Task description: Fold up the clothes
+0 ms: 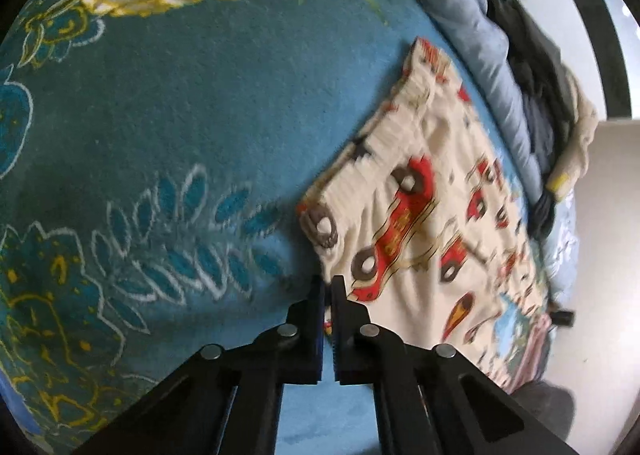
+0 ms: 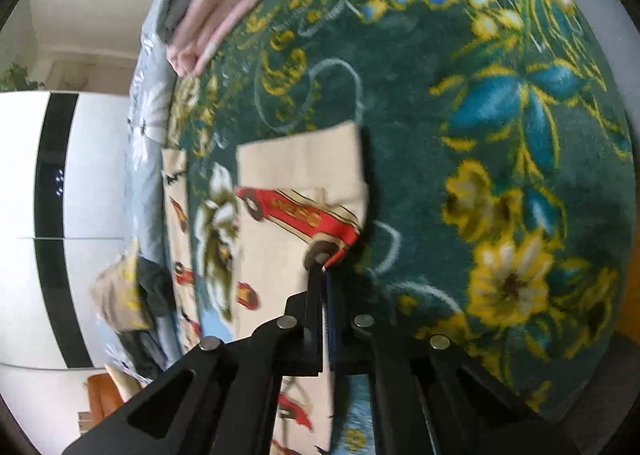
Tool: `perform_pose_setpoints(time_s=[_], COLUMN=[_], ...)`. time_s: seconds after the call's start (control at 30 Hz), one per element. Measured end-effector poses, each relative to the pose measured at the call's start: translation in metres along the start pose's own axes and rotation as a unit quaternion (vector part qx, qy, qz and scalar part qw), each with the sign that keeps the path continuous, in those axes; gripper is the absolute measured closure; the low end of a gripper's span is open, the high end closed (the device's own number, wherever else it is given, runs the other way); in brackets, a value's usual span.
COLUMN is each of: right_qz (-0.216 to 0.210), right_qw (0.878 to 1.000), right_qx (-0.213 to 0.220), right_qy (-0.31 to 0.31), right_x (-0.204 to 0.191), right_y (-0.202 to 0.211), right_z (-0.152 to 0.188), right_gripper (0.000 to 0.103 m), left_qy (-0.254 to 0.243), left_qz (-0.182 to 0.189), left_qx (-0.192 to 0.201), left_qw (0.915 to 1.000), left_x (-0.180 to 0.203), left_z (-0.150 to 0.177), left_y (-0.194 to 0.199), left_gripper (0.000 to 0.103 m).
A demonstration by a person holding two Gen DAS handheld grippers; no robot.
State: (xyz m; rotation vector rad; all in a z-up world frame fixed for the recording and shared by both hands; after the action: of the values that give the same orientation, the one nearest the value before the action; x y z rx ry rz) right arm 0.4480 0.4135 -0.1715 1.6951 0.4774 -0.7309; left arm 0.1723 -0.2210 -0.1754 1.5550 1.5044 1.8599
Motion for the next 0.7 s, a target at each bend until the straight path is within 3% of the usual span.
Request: perform_pose_setpoints(time_s=[0.17, 0.4, 0.57, 0.7], right_qz=[-0.043, -0.082, -0.087, -0.087], right_qw=[0.999, 0.995, 0.993, 0.992], right_qx=[0.008, 0.012, 0.011, 0.008], right_qy=[0.007, 0.05, 0.083, 0.09], right_x=[-0.048, -0.125, -0.163, -0.18], right_y=[0.003, -0.002, -0.01, -0.018], right_z=[-0.014, -0.017, -0.017, -0.017], right_gripper=[0.102, 0.102, 0.102, 0.102], left_qy=[0.027, 0.047, 0.035, 0.053], left_qz=[0.049, 0.125, 0.127, 0.125], left_qx=[0.037, 0.085, 0.093, 0.088], left_qw=[0.9977, 0.9874, 0.9869, 0.9869], left_x=[0.037, 0.072, 0.084, 0.078], left_z=[-0.035, -0.095, -0.105, -0.107], left_y=[0.005, 0.03, 0.027, 0.028], left_gripper=[0.101, 0.101, 0.101, 0.101])
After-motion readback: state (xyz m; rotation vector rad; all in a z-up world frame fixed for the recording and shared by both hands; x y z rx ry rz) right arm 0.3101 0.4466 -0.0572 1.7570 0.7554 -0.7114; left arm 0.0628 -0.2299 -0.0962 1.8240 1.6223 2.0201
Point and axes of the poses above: each gripper's, at about its wrist camera, not at the fingertips, and y roughly against the way its jaws point, x to its right, z to its underside, the point moved 10 cm from there along -y, roughly the way its jaws point, and after that the axes turned 9 degrees about x, right-handed, at the moved point
